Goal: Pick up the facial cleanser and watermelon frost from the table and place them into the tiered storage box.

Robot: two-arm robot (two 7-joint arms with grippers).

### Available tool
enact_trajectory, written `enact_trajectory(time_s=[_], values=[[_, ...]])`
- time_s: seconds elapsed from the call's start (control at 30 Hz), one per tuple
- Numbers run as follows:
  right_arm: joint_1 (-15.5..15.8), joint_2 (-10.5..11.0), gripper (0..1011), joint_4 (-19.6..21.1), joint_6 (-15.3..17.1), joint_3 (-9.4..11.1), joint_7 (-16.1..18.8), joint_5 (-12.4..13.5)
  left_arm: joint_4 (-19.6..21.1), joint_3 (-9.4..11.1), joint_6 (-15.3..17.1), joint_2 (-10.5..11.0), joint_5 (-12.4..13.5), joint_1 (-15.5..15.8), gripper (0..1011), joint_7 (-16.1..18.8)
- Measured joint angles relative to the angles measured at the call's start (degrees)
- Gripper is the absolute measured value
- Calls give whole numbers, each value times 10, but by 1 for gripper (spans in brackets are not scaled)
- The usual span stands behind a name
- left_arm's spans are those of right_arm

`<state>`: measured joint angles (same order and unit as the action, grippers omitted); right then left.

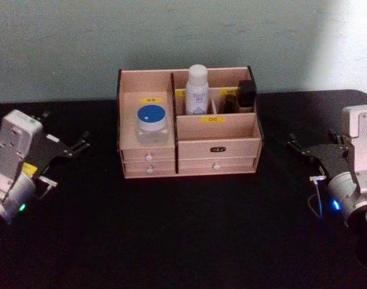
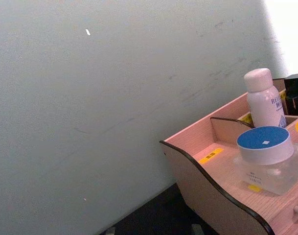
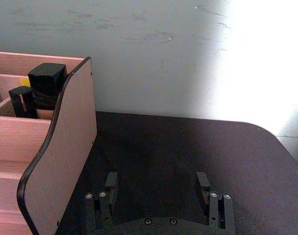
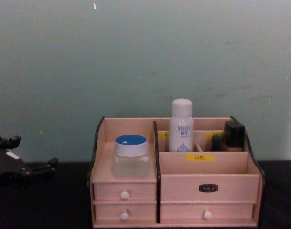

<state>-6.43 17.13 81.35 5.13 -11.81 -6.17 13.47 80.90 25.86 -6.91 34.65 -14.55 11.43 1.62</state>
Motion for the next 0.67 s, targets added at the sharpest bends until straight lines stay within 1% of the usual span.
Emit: enact_trajectory(time_s=[0.67], values=[[2,1,1002,4,-3,-1,-5,-2,0,0,0,0,0,0,1001,0]])
